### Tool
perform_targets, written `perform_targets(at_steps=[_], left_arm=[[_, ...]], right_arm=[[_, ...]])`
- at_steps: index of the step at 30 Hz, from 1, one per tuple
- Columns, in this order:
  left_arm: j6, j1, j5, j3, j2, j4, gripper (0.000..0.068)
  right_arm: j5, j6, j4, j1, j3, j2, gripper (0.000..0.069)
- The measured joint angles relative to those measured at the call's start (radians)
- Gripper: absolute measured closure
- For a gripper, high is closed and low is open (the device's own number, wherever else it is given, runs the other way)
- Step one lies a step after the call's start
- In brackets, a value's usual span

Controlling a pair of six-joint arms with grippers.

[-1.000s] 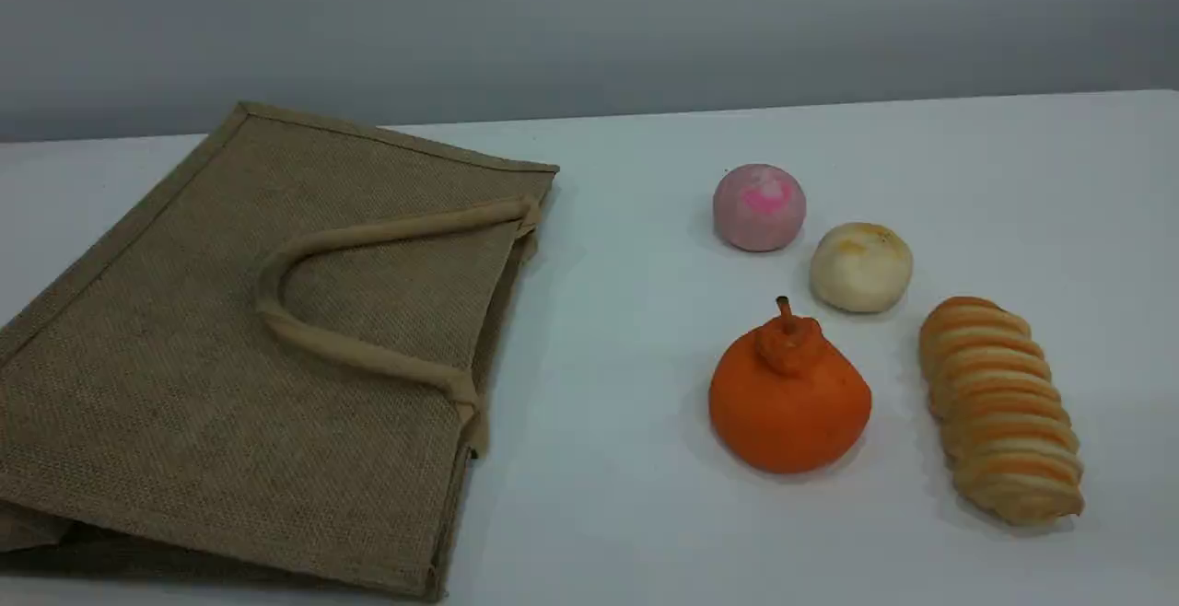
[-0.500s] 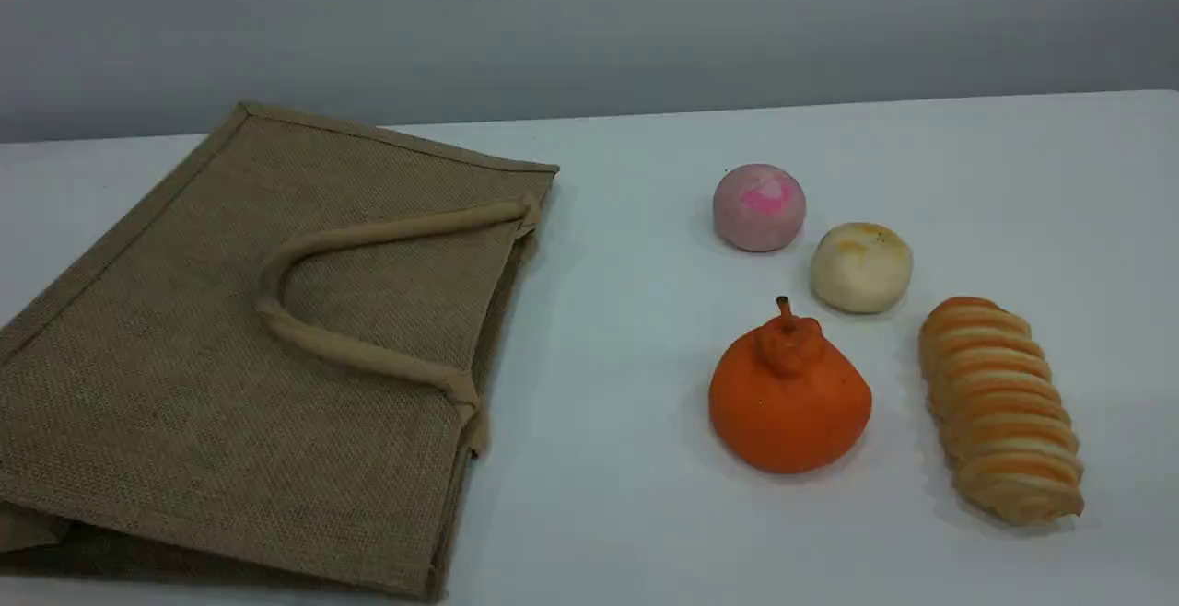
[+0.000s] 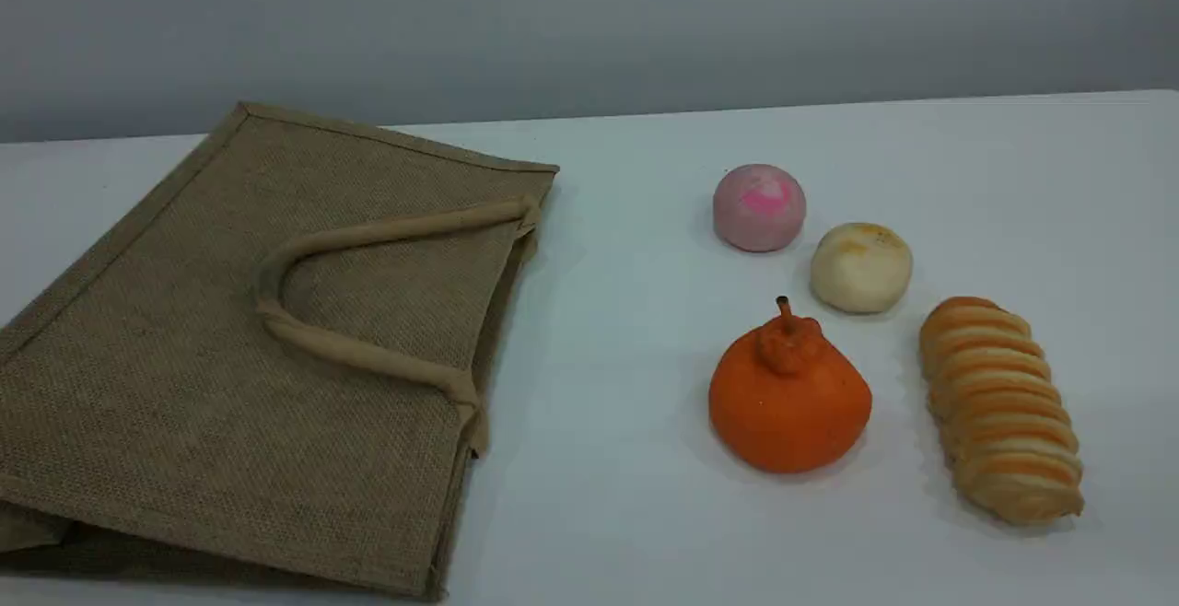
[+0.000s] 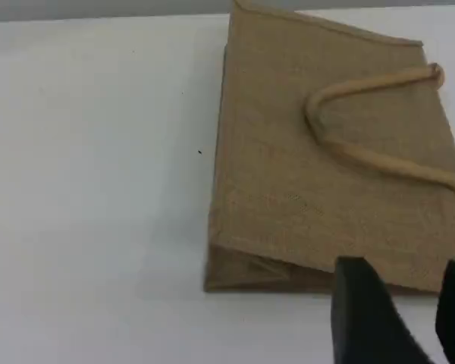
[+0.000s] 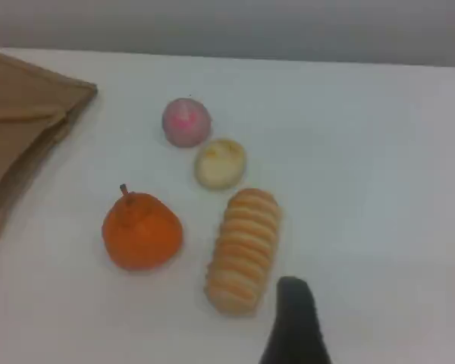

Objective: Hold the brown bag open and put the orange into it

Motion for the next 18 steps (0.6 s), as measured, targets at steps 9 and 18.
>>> perform_targets(at_steps=[9, 18], left_arm=[[0.0, 0.0, -0.002, 0.0, 0.0, 0.0, 0.0441], [-0.019, 0.0, -0.003, -0.018, 0.004, 0.0, 0.0441]], right_arm=[[-0.001, 0.0, 0.0, 0.0, 0.0, 0.0, 0.0246], [-0.008, 0.002, 0.0, 0.0, -0.009, 0.0, 0.0246]])
